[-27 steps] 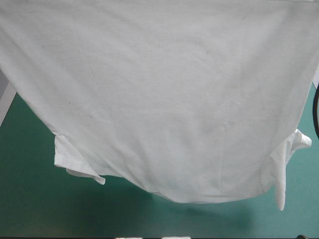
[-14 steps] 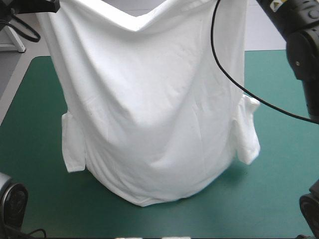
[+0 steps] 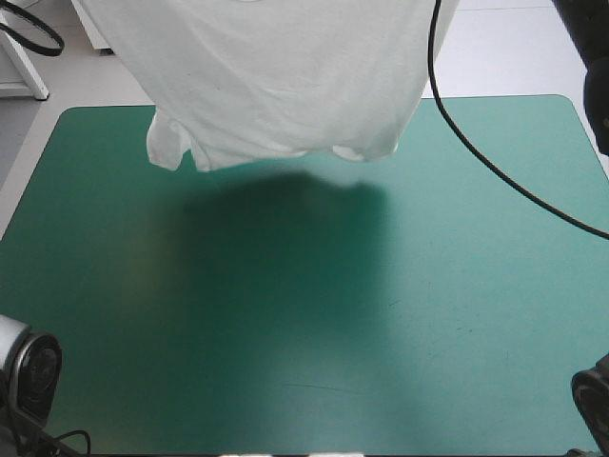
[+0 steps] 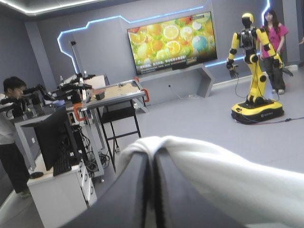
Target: Fold the cloth
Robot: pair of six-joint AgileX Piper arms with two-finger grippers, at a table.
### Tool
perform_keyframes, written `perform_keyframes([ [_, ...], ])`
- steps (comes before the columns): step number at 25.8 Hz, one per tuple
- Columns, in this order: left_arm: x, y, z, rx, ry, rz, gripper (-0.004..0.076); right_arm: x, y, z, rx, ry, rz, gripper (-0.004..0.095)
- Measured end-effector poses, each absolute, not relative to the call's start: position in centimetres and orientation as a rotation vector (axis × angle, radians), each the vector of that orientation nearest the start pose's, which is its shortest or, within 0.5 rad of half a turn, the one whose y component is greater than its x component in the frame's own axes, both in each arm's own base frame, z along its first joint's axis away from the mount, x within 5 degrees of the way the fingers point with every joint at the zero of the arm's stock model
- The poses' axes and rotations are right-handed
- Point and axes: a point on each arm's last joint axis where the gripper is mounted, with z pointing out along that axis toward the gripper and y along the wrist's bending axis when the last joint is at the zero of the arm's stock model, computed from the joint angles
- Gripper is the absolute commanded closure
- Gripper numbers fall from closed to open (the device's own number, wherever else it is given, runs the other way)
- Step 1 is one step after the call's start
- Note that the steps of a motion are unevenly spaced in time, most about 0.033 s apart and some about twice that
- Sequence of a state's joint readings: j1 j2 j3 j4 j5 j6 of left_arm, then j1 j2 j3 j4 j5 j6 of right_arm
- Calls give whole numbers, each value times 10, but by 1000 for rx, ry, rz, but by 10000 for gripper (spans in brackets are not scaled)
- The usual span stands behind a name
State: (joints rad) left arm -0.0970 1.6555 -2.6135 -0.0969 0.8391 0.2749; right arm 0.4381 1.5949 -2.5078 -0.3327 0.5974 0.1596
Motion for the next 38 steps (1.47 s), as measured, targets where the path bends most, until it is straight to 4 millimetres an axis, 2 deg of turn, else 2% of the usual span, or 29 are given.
perform_keyframes([
  [4,276,-34,629,297,1466,40,733,251,93,643,-158,1315,116,923],
  [6,293,-36,612,317,1565,32,733,273,100,624,-164,1435,71,923],
  [9,327,-40,575,351,1757,15,733,314,112,583,-136,1661,-5,923],
  [14,392,-49,480,420,2156,-64,733,386,132,495,-99,2026,-72,923],
  [17,419,-57,424,444,2335,-154,733,418,140,445,-100,2208,-61,923],
  [20,434,-62,377,439,2479,-241,733,435,144,407,-130,2348,-8,923],
  [23,436,-62,341,435,2597,-252,733,438,148,380,-173,2451,35,923],
  [27,423,-59,320,444,2697,-232,733,423,145,356,-213,2580,18,923],
  [29,402,-55,311,448,2743,-215,733,396,135,351,-237,2637,-3,923],
  [31,371,-51,307,438,2754,-201,733,361,122,348,-253,2662,-13,923],
  [32,342,-48,307,437,2780,-207,733,336,113,350,-259,2681,-20,923],
  [33,326,-47,307,440,2799,-211,733,321,107,348,-261,2703,-29,923],
  [34,296,-44,306,448,2845,-222,733,292,97,346,-271,2744,-43,923],
  [35,279,-43,305,444,2869,-229,733,278,92,340,-285,2771,-47,923],
  [37,221,-37,293,435,2917,-238,733,225,78,315,-350,2865,-5,923],
  [38,206,-36,289,427,2925,-239,733,211,74,309,-354,2879,13,923],
])
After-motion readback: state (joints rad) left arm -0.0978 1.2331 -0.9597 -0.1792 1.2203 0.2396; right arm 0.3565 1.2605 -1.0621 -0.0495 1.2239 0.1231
